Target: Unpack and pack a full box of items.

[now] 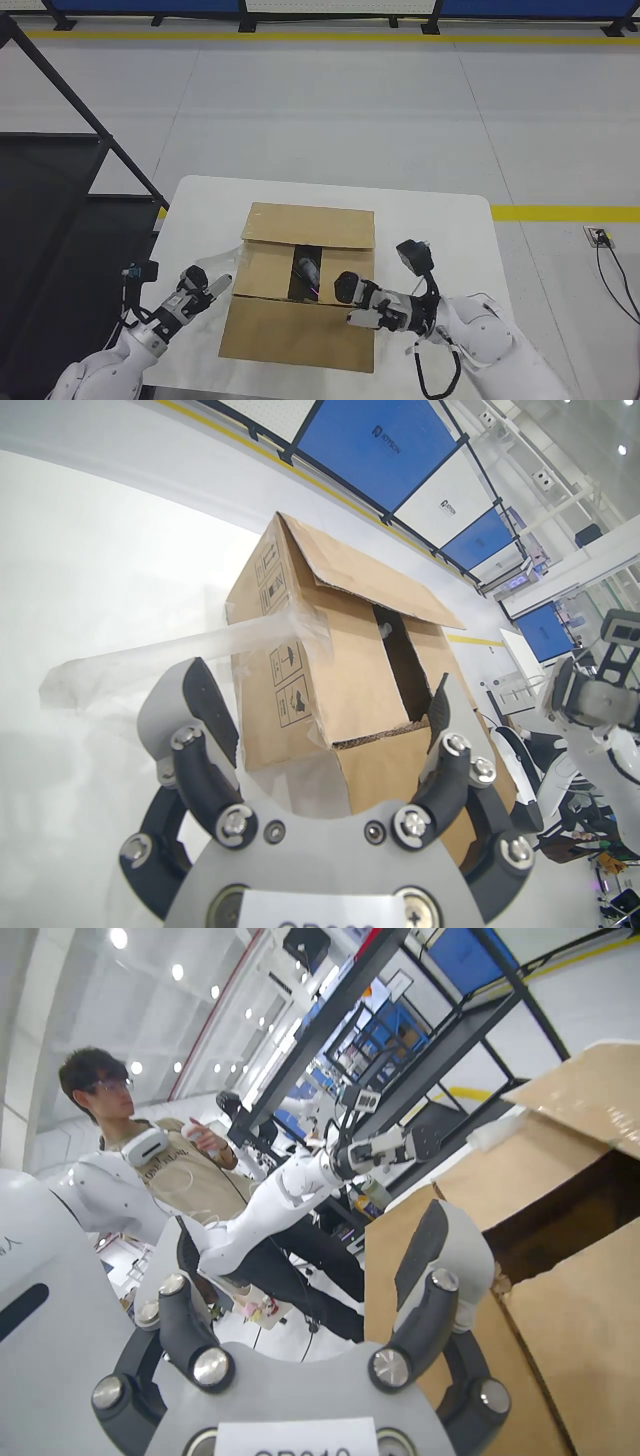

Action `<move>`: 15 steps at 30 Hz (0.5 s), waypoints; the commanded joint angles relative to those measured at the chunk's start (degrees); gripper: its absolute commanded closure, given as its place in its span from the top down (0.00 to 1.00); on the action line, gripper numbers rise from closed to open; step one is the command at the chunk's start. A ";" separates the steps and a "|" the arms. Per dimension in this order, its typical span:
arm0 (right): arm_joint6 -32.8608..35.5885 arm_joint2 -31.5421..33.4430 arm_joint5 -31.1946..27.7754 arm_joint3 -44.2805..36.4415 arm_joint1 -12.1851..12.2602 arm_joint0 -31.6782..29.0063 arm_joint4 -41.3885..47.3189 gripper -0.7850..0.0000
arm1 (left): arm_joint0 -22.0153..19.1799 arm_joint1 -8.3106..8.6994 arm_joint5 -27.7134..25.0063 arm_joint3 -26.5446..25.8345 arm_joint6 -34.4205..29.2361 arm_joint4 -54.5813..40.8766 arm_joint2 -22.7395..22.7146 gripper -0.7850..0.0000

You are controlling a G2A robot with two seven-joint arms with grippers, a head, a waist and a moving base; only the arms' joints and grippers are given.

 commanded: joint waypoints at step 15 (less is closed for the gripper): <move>-3.16 1.06 2.32 0.86 -0.02 0.04 -2.56 1.00 | 0.49 0.18 -0.43 -0.03 0.08 -0.27 -0.38 1.00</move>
